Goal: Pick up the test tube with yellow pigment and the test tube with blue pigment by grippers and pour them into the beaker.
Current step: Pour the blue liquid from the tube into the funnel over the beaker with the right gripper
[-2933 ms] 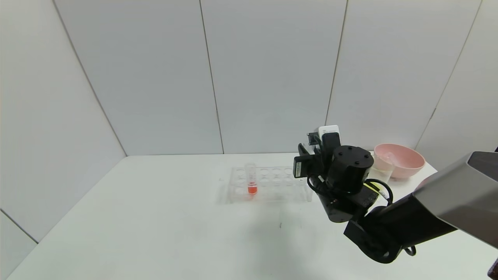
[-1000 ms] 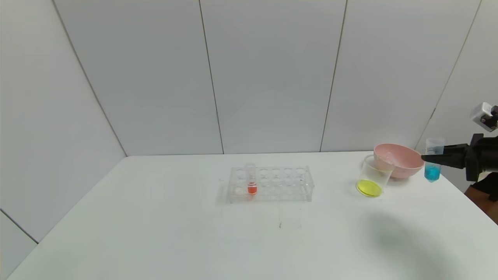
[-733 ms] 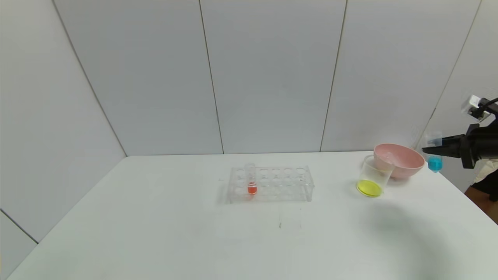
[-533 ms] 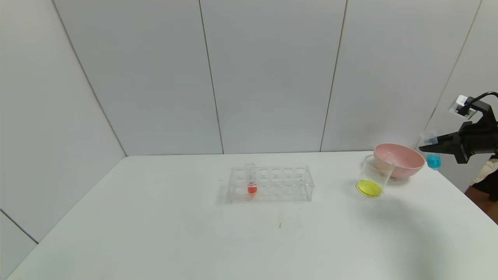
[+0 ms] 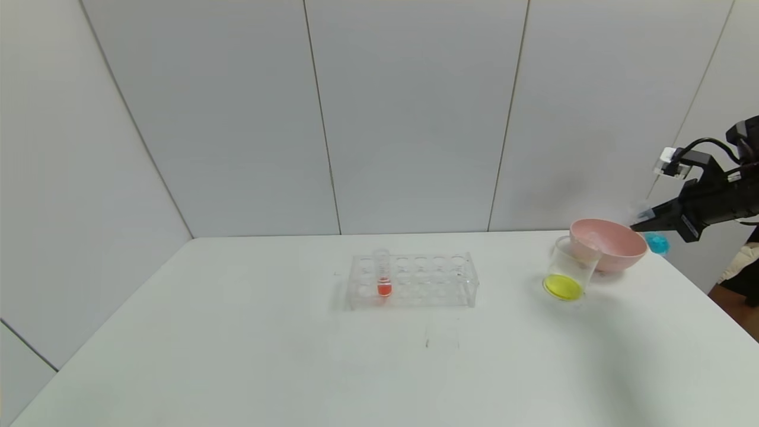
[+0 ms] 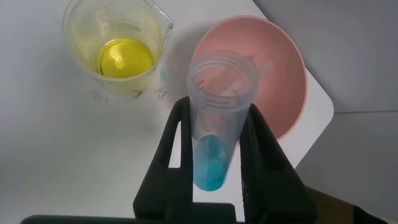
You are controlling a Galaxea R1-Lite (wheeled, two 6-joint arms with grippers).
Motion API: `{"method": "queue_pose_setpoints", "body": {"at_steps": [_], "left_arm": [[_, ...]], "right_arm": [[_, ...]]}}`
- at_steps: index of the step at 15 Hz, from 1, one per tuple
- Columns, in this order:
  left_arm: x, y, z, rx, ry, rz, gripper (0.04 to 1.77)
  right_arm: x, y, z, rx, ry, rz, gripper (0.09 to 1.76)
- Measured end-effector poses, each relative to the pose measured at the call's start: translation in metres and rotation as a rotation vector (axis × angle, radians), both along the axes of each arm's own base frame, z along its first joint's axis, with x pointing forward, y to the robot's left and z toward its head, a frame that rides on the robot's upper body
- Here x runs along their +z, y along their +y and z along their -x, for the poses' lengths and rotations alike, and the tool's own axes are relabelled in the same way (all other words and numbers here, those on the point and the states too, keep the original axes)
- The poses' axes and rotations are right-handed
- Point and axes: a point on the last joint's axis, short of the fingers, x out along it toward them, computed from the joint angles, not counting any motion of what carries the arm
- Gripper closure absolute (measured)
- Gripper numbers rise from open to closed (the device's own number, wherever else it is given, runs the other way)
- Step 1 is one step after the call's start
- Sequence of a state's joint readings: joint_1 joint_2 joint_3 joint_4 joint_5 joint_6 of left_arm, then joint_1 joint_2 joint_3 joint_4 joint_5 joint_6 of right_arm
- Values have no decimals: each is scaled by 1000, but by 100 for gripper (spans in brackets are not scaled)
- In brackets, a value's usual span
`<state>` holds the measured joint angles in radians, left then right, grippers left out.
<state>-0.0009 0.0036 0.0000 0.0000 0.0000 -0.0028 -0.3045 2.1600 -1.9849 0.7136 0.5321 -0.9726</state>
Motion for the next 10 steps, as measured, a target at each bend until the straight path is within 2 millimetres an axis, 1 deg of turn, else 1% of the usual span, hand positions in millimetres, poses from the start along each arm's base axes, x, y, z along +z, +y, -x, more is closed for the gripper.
{"method": "queue_pose_setpoints", "body": {"at_steps": [5,8,10], "left_arm": [[0,0,0,0,0,0,5],[0,0,0,0,0,0,5],[0,0,0,0,0,0,5]], "right_arm": [[-2,12,-6,-1,16,102,135],[-1,24,-8,-6,24,165,135],[2,36,-9,-6,27,211,135]]}}
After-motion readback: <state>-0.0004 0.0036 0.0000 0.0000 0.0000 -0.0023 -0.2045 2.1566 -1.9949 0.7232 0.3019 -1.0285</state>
